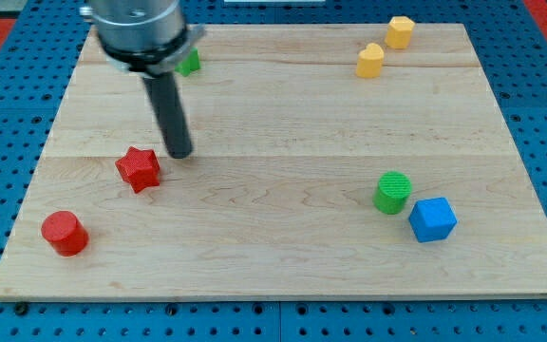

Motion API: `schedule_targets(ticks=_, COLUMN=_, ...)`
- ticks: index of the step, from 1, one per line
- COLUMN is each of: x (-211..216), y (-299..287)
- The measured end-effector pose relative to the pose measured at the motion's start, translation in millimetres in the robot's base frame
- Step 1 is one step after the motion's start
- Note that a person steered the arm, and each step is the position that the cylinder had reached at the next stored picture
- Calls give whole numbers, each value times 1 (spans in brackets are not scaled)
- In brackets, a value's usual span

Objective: Move the green circle and blue cube away from each other

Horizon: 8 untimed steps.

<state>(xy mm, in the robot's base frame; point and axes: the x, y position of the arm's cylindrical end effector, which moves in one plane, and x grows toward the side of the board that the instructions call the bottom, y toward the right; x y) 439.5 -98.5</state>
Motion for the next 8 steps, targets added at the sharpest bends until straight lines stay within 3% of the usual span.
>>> schedule_targets(ticks=1, x=-2, y=19)
schedule_targets(ticks=2, x=-13, y=146)
schedule_targets(ticks=3, x=10, y=257)
schedule_targets(ticks=4, x=44, y=325)
schedule_targets(ticks=8, x=69, y=240)
